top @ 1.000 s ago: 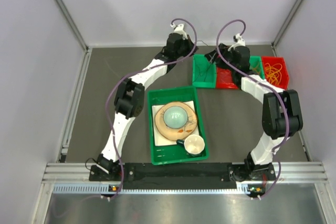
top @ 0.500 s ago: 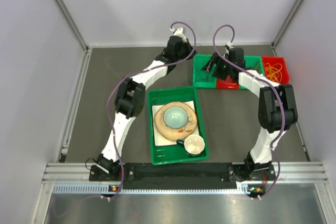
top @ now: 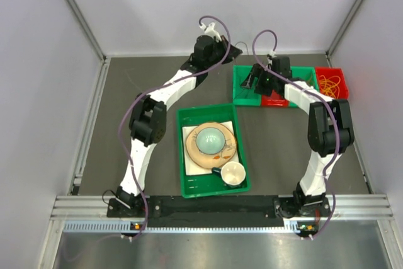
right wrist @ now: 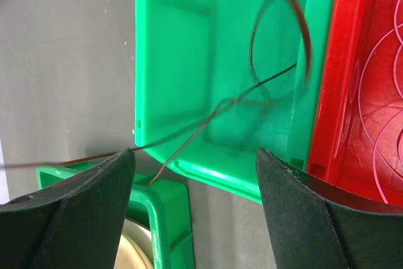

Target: Untangle the cables

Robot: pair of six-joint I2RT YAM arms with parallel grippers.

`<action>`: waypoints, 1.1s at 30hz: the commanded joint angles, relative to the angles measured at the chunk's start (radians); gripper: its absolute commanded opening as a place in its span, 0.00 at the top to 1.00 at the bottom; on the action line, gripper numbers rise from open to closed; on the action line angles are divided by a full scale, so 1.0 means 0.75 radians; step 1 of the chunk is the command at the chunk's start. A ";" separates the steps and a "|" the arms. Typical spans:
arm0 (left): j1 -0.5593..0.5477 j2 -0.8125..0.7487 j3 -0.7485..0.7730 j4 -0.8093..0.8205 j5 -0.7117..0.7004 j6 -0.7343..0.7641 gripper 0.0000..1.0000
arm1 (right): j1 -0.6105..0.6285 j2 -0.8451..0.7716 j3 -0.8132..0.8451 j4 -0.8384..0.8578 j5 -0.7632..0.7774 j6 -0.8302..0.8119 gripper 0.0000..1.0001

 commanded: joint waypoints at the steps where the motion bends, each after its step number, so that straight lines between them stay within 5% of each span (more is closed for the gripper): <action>1: 0.002 -0.142 0.022 0.135 0.014 -0.060 1.00 | 0.018 -0.009 0.056 0.003 0.012 -0.035 0.23; 10: -0.002 0.015 0.240 0.074 -0.059 -0.183 1.00 | 0.053 -0.044 0.005 0.040 0.012 -0.027 0.23; 33: -0.033 0.261 0.357 -0.094 -0.188 -0.007 1.00 | 0.047 -0.510 -0.273 -0.005 0.141 -0.094 0.19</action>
